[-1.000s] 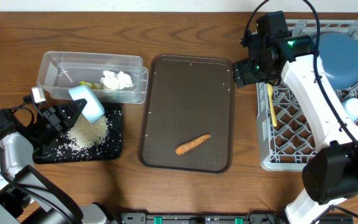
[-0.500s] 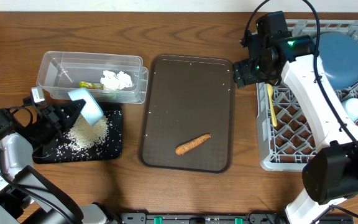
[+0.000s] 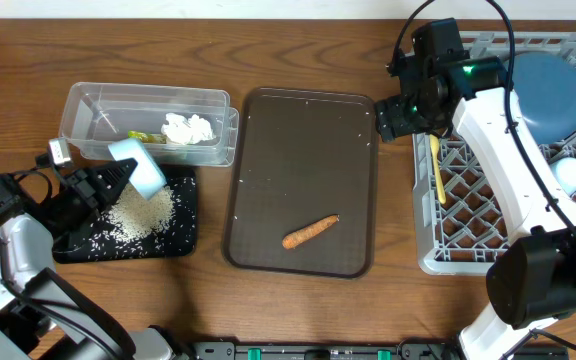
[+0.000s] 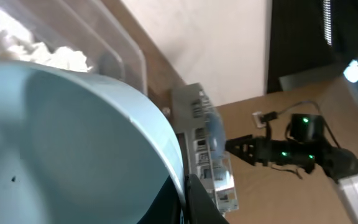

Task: Sort waste into correct bins and load items into the dishwasher rack
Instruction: 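Hold the light-blue bowl tipped over the black tray to empty it, then carry the empty bowl right and set it on the brown tray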

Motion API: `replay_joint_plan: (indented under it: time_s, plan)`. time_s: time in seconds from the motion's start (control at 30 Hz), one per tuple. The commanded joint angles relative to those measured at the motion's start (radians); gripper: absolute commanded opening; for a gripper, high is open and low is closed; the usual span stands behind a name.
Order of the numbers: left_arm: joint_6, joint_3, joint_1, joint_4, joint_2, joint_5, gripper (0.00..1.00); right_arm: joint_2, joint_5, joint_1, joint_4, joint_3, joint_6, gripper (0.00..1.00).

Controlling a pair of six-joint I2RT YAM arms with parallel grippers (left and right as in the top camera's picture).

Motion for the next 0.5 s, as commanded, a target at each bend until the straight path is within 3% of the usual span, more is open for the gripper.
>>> replay_joint_plan:
  time_s: [0.0, 0.3, 0.47]
  plan:
    - [0.042, 0.002, -0.007, -0.005, -0.019, 0.105, 0.06, 0.008, 0.010, -0.009, -0.003, 0.003, 0.010, 0.82]
    - [-0.089, 0.008, -0.097, 0.003, -0.037, 0.021, 0.06, 0.008, 0.010, -0.009, 0.008, 0.003, 0.010, 0.82]
    - [-0.184, 0.037, -0.269, 0.006, -0.121, -0.260, 0.06, 0.008, 0.010, -0.009, 0.017, 0.003, 0.023, 0.82]
